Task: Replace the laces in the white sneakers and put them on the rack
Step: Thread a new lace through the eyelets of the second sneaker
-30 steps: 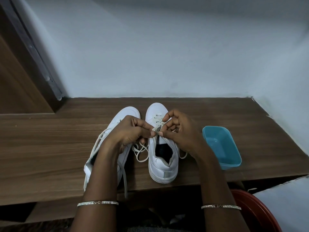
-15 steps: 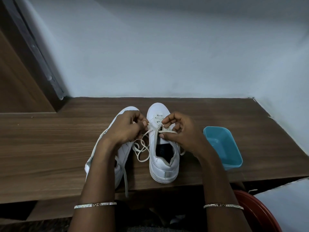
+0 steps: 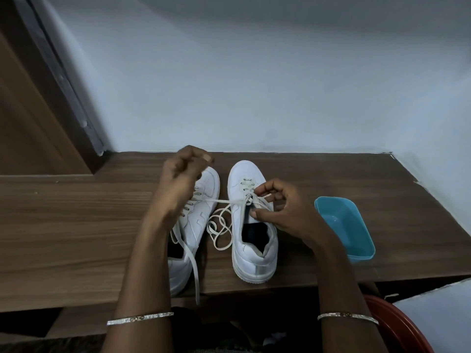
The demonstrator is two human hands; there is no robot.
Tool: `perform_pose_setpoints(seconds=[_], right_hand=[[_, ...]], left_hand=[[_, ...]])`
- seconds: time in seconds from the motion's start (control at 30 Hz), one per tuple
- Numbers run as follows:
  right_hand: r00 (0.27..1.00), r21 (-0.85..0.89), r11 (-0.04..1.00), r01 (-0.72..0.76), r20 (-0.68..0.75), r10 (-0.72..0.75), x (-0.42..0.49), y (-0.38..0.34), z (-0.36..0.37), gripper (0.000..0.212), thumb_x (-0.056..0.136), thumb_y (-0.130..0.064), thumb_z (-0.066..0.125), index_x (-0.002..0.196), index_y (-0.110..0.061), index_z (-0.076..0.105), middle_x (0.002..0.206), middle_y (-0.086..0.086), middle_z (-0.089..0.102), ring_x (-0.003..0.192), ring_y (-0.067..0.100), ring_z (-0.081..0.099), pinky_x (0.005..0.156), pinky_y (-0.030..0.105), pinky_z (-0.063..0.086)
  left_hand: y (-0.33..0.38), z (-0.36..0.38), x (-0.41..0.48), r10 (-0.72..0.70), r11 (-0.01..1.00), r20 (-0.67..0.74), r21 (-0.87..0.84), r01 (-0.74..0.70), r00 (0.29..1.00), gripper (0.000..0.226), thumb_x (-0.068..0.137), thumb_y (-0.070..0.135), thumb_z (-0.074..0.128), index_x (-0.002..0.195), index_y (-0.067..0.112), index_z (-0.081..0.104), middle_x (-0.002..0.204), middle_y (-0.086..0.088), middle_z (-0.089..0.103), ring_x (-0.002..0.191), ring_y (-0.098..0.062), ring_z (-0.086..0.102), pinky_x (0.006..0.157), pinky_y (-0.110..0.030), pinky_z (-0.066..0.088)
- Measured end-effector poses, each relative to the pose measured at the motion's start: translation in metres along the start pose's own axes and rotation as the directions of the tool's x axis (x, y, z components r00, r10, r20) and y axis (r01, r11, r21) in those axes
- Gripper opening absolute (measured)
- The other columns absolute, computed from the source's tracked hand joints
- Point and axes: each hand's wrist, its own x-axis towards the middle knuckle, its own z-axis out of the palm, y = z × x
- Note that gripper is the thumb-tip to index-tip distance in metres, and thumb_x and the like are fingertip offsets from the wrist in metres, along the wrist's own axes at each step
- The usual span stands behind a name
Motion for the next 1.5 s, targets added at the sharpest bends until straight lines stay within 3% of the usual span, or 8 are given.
perform_pose_setpoints(seconds=[0.17,0.33,0.47,0.67,0.93,1.2,1.37,1.5], right_hand=[[1.000,0.017,1.000,0.005,0.005,-0.005,-0.001,-0.001,0.000,0.042,0.071,-0.022,0.089,0.106,-0.028,0.067,0.104,-0.012,0.069,0.094,0.006,0.065,0.081,0.031,0.059],[1.000,0.031,1.000,0.003,0.008,-0.003,-0.002,0.000,-0.001,0.043,0.070,-0.025,0.090,0.107,-0.029,0.067,0.105,-0.014,0.069,0.096,0.002,0.064,0.075,0.021,0.054],[1.000,0.046,0.999,0.001,0.006,-0.001,-0.001,0.002,-0.001,0.045,0.069,-0.025,0.090,0.107,-0.028,0.067,0.106,-0.013,0.070,0.096,0.004,0.065,0.077,0.025,0.056],[1.000,0.034,0.999,0.008,0.009,-0.008,0.000,0.000,0.001,0.045,0.069,-0.026,0.090,0.108,-0.028,0.067,0.106,-0.014,0.069,0.093,0.000,0.063,0.071,0.018,0.052],[0.997,0.005,1.000,0.028,-0.065,-0.027,0.001,0.000,0.007,0.038,0.071,-0.017,0.087,0.104,-0.022,0.068,0.098,-0.014,0.070,0.083,-0.004,0.063,0.067,0.010,0.050],[0.995,-0.004,1.000,0.024,-0.094,-0.025,0.002,-0.001,0.010,0.036,0.069,-0.008,0.082,0.099,-0.023,0.069,0.092,-0.013,0.068,0.076,-0.007,0.060,0.065,0.009,0.047],[0.995,0.001,1.000,0.022,-0.099,-0.022,0.001,0.001,0.010,0.034,0.071,-0.012,0.083,0.099,-0.025,0.069,0.095,-0.019,0.067,0.083,-0.008,0.061,0.065,0.009,0.046],[0.992,0.012,0.999,0.031,-0.119,-0.029,0.001,0.000,0.010,0.035,0.070,-0.009,0.083,0.098,-0.024,0.069,0.090,-0.015,0.068,0.084,-0.002,0.064,0.066,0.012,0.049]], left_hand=[[-0.008,0.013,-0.002,0.013,0.740,0.344,0.628,-0.240,0.939,0.020,0.070,0.052,0.081,0.088,0.045,0.075,0.077,0.012,0.061,0.071,0.003,0.056,0.064,-0.024,0.043],[-0.014,0.019,0.000,0.031,0.646,0.377,0.699,-0.307,0.926,0.014,0.071,0.049,0.081,0.079,0.038,0.075,0.085,0.012,0.061,0.083,-0.003,0.057,0.070,-0.031,0.048],[-0.023,0.012,0.003,0.122,0.817,0.415,0.474,-0.329,0.902,0.004,0.082,0.030,0.075,0.080,0.029,0.071,0.089,0.009,0.066,0.085,-0.003,0.059,0.075,-0.029,0.044],[-0.024,0.017,0.003,-0.062,0.989,0.378,0.146,0.007,0.924,0.018,0.081,0.027,0.062,0.083,0.010,0.064,0.114,0.007,0.071,0.108,-0.014,0.065,0.088,-0.030,0.048],[-0.012,0.040,-0.007,-0.222,0.914,0.212,-0.295,0.279,0.952,0.020,0.099,0.002,0.044,0.082,0.006,0.052,0.078,-0.013,0.073,0.075,-0.023,0.069,0.067,-0.026,0.055],[-0.008,0.025,0.001,-0.273,0.843,-0.021,-0.486,0.229,0.962,0.028,0.099,0.010,0.050,0.073,0.016,0.044,0.052,0.002,0.042,0.045,-0.012,0.035,0.047,-0.026,0.042],[-0.013,0.012,0.002,-0.078,0.995,-0.097,-0.069,0.071,0.992,0.029,0.095,0.026,0.063,0.074,0.017,0.045,0.060,0.003,0.044,0.046,-0.010,0.032,0.045,-0.026,0.030],[-0.013,0.010,-0.001,0.133,0.847,0.171,0.492,-0.201,0.976,0.026,0.075,0.037,0.082,0.088,0.036,0.060,0.069,0.009,0.061,0.055,-0.005,0.051,0.053,-0.018,0.040]])
